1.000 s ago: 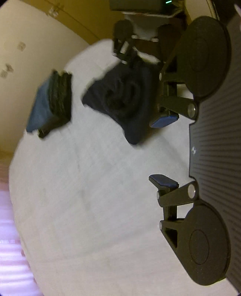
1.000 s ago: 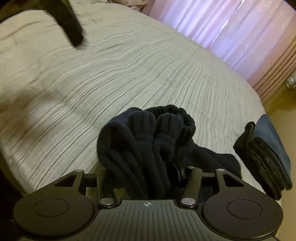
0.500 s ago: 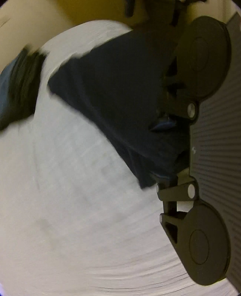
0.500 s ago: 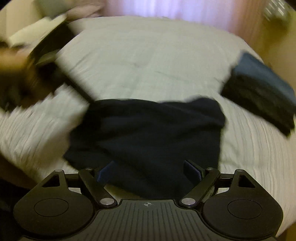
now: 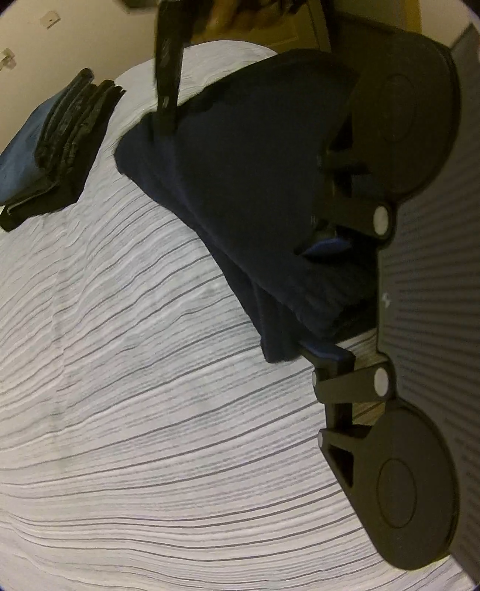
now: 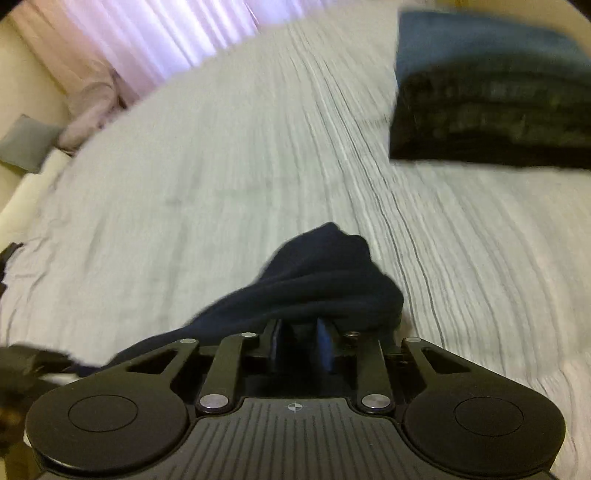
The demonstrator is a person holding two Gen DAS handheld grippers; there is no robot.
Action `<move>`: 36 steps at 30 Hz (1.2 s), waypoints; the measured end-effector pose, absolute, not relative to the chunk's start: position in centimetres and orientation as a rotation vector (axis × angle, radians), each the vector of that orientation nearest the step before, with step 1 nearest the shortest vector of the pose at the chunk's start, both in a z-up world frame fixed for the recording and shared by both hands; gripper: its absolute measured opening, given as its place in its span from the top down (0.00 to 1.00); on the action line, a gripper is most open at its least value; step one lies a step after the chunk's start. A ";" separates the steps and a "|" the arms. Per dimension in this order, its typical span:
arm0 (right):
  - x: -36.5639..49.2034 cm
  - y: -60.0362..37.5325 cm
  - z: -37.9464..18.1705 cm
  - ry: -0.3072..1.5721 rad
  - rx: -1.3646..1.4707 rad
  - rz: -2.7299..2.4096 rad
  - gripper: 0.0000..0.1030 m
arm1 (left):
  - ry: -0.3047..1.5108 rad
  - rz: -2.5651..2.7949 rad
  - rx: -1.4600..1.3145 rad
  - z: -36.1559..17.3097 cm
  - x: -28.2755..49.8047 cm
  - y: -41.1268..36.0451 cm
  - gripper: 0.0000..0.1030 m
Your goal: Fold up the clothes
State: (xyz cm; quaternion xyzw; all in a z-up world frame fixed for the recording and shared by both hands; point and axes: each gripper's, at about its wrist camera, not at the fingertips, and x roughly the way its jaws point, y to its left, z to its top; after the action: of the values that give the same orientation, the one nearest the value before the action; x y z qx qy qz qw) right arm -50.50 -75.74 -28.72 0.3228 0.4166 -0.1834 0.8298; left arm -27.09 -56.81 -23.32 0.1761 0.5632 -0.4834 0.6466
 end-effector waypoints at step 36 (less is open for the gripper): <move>-63.1 -69.8 -27.9 0.811 0.802 -0.462 0.66 | 1.133 -1.695 1.017 -22.2 -35.3 -86.1 0.89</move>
State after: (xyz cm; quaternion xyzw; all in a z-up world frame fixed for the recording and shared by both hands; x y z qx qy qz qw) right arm -63.14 -69.76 -27.89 0.3763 0.3802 -0.2169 0.8166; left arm -35.26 -86.09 -22.24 0.4054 0.4516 -0.6756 0.4186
